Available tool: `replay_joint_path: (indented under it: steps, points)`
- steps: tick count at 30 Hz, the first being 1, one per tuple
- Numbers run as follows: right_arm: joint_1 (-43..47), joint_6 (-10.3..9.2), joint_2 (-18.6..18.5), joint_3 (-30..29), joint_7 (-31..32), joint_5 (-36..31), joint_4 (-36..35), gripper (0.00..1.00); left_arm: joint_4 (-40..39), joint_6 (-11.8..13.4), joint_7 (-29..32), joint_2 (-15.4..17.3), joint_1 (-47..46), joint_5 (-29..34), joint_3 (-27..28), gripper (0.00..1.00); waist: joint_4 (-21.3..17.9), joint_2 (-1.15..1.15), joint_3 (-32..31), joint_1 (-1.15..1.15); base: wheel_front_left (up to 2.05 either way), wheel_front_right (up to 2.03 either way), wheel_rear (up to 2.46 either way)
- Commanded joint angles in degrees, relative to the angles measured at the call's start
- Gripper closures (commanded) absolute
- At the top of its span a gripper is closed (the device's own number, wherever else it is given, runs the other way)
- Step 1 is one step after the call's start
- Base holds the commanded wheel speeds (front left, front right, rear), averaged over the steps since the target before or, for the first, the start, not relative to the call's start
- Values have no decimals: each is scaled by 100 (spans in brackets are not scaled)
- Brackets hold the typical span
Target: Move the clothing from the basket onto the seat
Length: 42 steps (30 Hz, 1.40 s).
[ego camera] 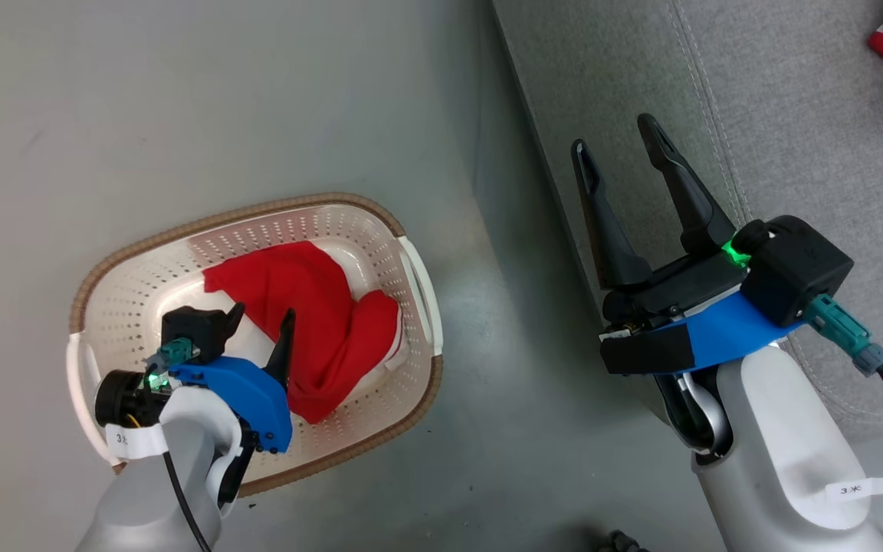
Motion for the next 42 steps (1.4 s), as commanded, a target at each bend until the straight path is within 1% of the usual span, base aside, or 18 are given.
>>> replay_joint_path:
  steps: [1, 5, 13, 16, 28, 29, 30, 31, 42]
  points:
    - [-143, 2, 6, 48, -54, 57, 10, 0, 75, -10, 53, 75, -204, -85, -92, 0, -291, 0, 367, -2, 0, 0, 0]
    - [-236, 2, 7, 141, -123, 222, 64, 0, 331, -10, 269, 159, -346, -233, -359, 0, -378, 0, 566, -2, 0, 0, 0]
    - [-460, 2, 5, 380, -165, 459, 71, 0, 622, -10, 554, 275, -564, -570, -605, 0, -602, 0, 929, -2, 0, 0, 0]
    - [-506, 3, 6, 360, -167, 543, -13, 0, 731, -10, 660, 314, -647, -675, -658, 0, -663, 0, 1041, -2, 0, 0, 0]
    - [-493, 2, 5, 334, -168, 627, -170, 0, 994, -10, 1249, 196, -743, -1138, -818, 0, -709, 0, 1210, -2, 0, 0, 0]
    - [-497, 3, 5, 332, -168, 620, -178, 0, 997, -10, 1262, 199, -759, -1164, -841, 12, -706, 0, 1215, -2, 0, 0, 0]
    - [-499, 2, 6, 328, -168, 616, -185, 0, 999, -10, 1273, 201, -774, -1175, -871, 64, -703, 0, 1220, -2, 0, 0, 0]
    - [-501, 3, 5, 324, -168, 612, -188, 0, 986, -10, 1292, 196, -779, -1188, -905, 100, -701, 0, 1225, -2, 0, 0, 0]
    - [-505, 2, 6, 328, -169, 579, -182, 0, 781, -10, 1430, 341, -810, -1496, -1210, 100, -666, 0, 1236, -2, 0, 0, 0]
